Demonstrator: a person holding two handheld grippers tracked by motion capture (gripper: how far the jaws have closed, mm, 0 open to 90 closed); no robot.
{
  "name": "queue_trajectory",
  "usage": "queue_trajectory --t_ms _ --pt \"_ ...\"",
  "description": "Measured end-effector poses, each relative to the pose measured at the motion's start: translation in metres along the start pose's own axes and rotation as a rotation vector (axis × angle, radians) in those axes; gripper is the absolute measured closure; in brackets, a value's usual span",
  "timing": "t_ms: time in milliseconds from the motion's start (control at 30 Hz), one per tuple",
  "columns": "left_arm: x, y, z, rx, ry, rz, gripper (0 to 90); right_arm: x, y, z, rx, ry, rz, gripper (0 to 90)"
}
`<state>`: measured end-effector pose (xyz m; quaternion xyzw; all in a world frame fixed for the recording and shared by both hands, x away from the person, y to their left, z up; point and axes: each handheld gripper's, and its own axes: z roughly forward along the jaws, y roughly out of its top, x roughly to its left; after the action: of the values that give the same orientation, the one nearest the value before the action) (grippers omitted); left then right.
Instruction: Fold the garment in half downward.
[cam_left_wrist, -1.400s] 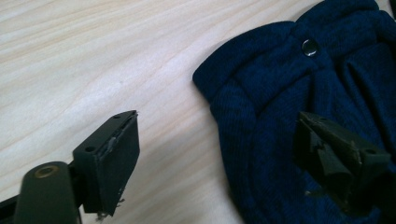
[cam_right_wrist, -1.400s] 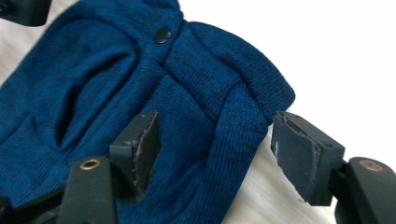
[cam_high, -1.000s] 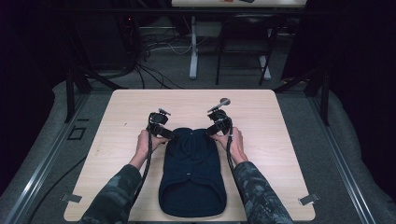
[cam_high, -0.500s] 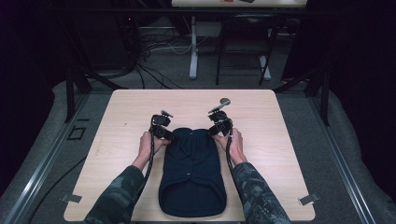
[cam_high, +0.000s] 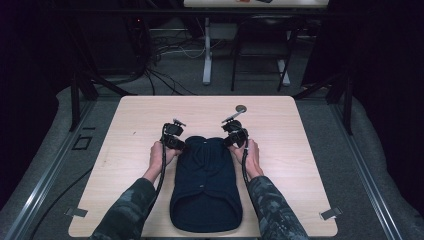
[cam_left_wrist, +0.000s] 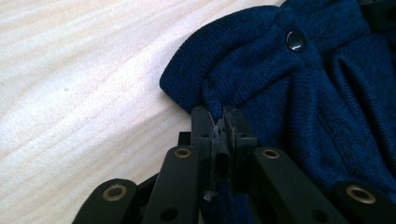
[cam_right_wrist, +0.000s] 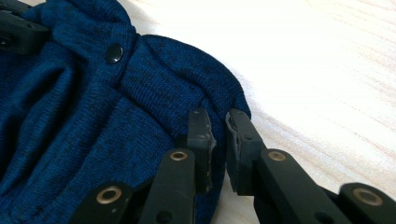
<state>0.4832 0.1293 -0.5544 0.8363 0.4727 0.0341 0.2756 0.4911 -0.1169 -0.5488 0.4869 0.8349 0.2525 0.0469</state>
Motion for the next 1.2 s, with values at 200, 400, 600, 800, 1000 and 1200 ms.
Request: queue_trajectory --t_ms 200,400,600,800,1000,1200 --pt "-0.002 -0.002 -0.005 -0.044 0.005 0.027 85.2 0.001 -0.002 -0.008 -0.033 -0.003 -0.039 81.1" --pt "-0.004 -0.003 -0.014 -0.084 0.001 0.04 85.3 0.006 -0.001 -0.019 -0.08 -0.009 -0.068 81.1" --pt "-0.008 -0.003 -0.028 -0.134 0.002 0.078 85.3 0.011 -0.002 -0.035 -0.124 -0.012 -0.1 81.0" --pt "-0.012 -0.002 -0.038 -0.168 0.005 0.098 85.4 0.015 -0.003 -0.048 -0.167 -0.024 -0.131 81.0" --pt "-0.016 -0.001 -0.044 -0.182 0.014 0.122 85.3 0.018 -0.004 -0.058 -0.204 -0.028 -0.156 80.9" --pt "-0.019 0.002 -0.053 -0.197 0.012 0.149 85.9 0.021 -0.004 -0.066 -0.22 -0.035 -0.18 80.9"
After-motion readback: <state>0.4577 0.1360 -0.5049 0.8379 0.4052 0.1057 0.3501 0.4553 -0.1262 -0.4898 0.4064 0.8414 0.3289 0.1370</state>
